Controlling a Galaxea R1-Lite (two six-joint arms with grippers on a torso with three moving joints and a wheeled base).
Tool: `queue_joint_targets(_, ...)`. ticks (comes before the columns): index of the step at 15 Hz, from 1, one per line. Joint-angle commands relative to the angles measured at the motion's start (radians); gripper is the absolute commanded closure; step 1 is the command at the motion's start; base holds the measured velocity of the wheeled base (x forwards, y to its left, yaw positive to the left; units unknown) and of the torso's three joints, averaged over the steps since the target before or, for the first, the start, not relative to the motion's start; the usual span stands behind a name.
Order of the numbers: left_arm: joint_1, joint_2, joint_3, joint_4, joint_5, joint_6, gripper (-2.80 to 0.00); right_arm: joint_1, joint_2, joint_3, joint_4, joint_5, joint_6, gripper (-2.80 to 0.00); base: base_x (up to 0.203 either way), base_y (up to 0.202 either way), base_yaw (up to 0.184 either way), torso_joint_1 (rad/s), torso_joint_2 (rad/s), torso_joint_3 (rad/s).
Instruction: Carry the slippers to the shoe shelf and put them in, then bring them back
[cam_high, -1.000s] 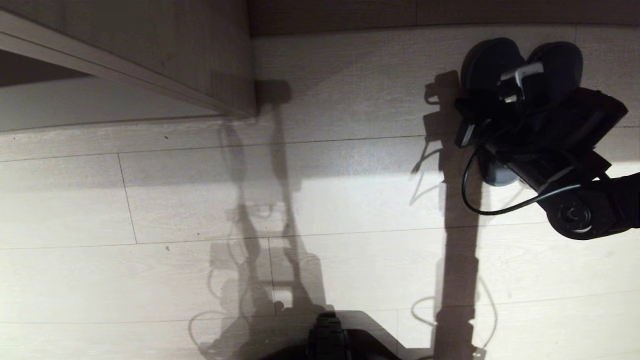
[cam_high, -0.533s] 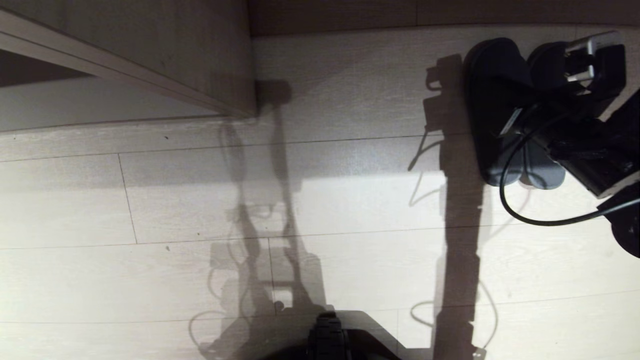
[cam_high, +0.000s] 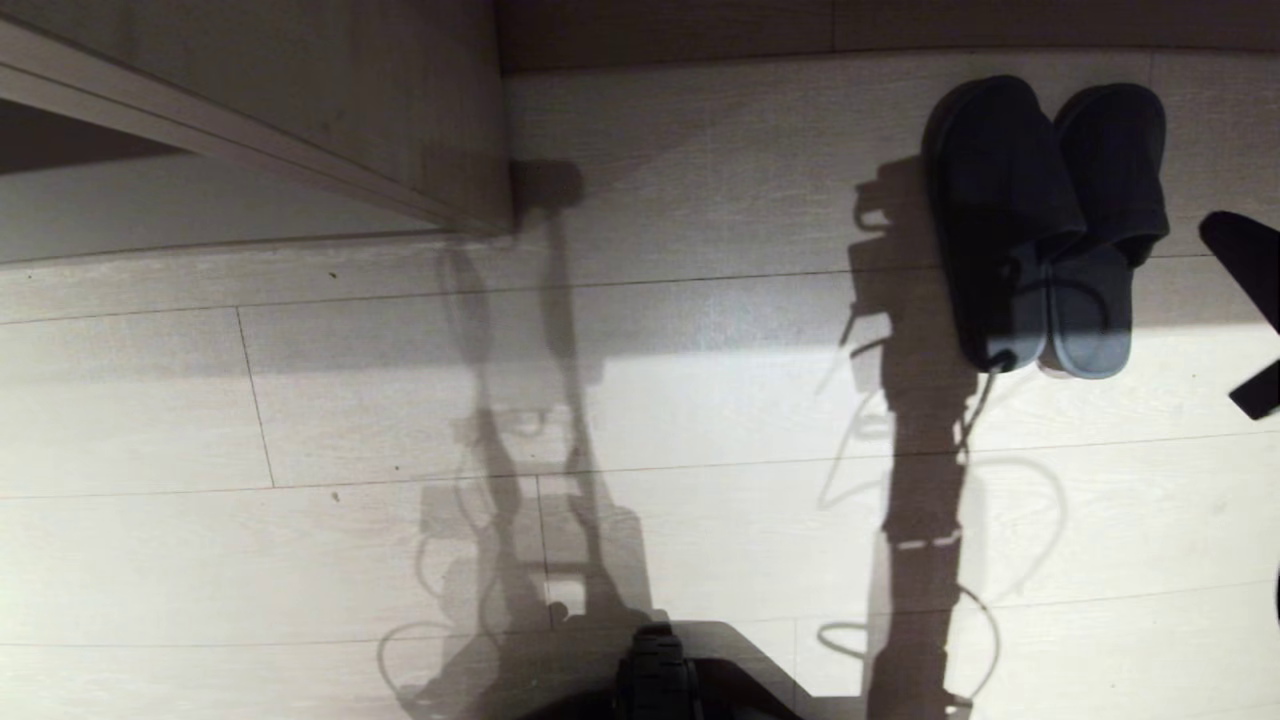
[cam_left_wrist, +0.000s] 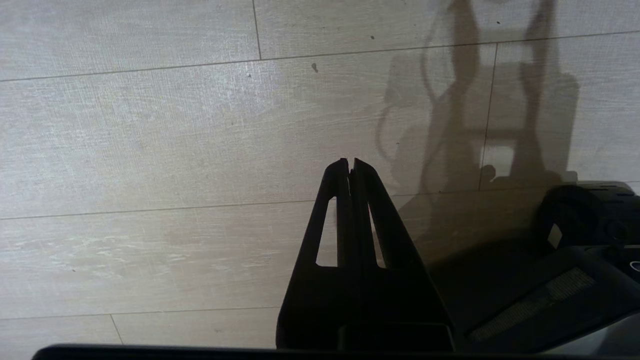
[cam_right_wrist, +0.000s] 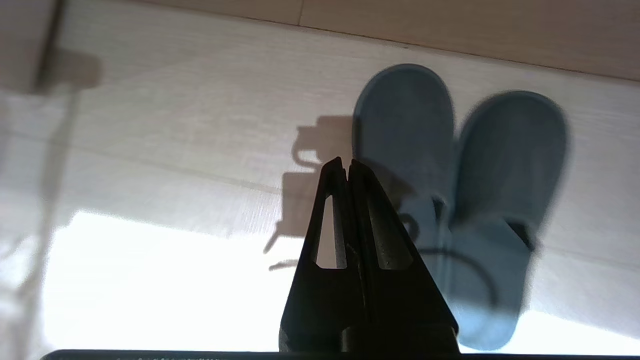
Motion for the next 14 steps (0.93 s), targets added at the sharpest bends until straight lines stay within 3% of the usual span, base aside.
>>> queue_joint_targets(1, 0.000, -0.001, 0.000, 0.000, -0.001, -0.001, 0.00, 0.000, -0.241, 0.059, 0.075, 0.000, -0.002, 0.00, 0.000, 0.000, 0.000, 0.000, 0.00, 0.000)
queue_joint_targets(5, 0.000, 0.001, 0.000, 0.000, 0.000, 0.004, 0.00, -0.018, -0.585, 0.099, 0.381, -0.007, 0.004, 0.00, 0.000, 0.000, 0.000, 0.000, 0.00, 0.000)
queue_joint_targets(10, 0.000, -0.001, 0.000, 0.000, 0.001, -0.001, 0.00, -0.117, -0.993, 0.264, 0.694, 0.000, 0.071, 0.00, 0.000, 0.000, 0.000, 0.000, 0.00, 0.000)
queue_joint_targets(14, 0.000, -0.001, 0.000, 0.000, 0.001, 0.001, 0.00, -0.133, -1.075, 0.439, 0.889, -0.048, 0.067, 0.00, 0.000, 0.000, 0.000, 0.000, 0.00, 0.000)
